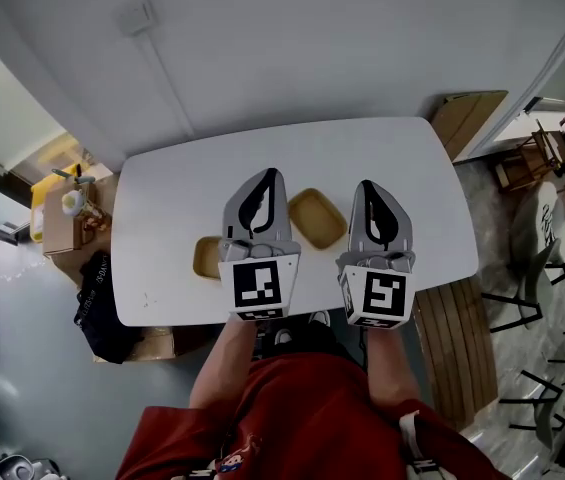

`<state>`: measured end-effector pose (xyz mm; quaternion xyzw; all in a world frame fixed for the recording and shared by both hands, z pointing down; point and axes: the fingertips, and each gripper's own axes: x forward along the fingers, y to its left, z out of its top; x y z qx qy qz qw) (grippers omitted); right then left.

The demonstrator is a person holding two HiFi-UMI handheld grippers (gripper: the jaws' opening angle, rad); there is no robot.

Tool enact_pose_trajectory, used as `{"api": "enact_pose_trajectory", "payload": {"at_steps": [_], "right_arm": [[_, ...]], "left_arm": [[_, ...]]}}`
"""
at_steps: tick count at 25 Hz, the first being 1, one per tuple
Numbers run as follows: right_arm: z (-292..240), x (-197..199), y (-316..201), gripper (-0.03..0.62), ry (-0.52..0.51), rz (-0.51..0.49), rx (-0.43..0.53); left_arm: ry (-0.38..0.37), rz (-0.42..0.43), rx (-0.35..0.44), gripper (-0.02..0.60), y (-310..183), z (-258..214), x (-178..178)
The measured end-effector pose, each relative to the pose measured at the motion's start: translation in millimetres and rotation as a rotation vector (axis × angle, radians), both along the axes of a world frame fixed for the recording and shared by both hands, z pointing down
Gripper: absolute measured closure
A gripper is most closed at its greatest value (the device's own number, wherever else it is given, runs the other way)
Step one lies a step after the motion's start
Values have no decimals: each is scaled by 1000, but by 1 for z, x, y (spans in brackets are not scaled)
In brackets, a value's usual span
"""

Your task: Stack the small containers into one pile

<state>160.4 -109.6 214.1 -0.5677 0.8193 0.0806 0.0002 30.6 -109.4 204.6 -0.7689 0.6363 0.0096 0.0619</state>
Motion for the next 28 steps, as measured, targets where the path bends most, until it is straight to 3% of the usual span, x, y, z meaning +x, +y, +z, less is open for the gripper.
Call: {"api": "enact_pose_trajectory", "payload": {"at_steps": [13,28], "right_arm": [[29,25,-29,594,-33,-29,-74],[97,51,-69,594,-56,-67,-229]], "left_arm": [[-32,18,-69,578,-29,25,31],[-130,-8,-252,578,-69,101,56]]}}
